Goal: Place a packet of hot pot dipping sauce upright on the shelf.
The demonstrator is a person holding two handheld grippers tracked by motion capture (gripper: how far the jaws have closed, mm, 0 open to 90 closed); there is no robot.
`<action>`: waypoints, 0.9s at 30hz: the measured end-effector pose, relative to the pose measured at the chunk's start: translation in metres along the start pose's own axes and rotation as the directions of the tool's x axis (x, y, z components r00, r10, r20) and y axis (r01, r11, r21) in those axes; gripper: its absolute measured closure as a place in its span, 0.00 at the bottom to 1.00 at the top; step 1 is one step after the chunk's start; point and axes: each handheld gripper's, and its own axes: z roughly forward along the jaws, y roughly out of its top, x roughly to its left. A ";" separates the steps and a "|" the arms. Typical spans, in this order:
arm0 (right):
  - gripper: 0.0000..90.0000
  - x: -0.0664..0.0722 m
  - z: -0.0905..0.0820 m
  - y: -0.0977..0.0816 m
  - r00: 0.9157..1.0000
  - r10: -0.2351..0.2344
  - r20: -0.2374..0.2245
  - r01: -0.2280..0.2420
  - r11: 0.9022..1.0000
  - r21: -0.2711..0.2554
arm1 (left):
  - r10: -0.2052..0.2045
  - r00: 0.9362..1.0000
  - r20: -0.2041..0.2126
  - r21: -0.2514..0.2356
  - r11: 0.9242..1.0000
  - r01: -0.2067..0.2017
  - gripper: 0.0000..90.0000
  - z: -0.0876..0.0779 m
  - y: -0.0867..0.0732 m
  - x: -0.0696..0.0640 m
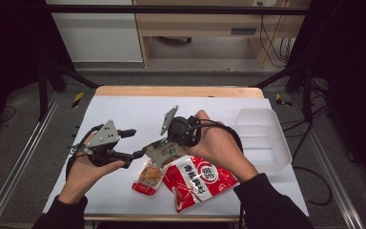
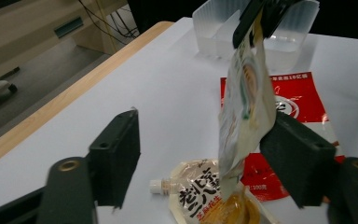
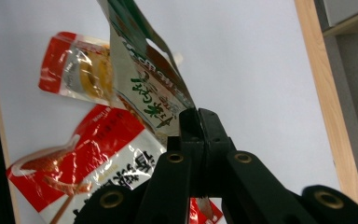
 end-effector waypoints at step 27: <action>1.00 -0.055 -0.052 -0.078 0.964 0.222 0.148 -0.218 0.975 -0.042 | -0.166 0.958 -0.235 0.133 0.971 0.200 0.08 0.009 -0.115 0.028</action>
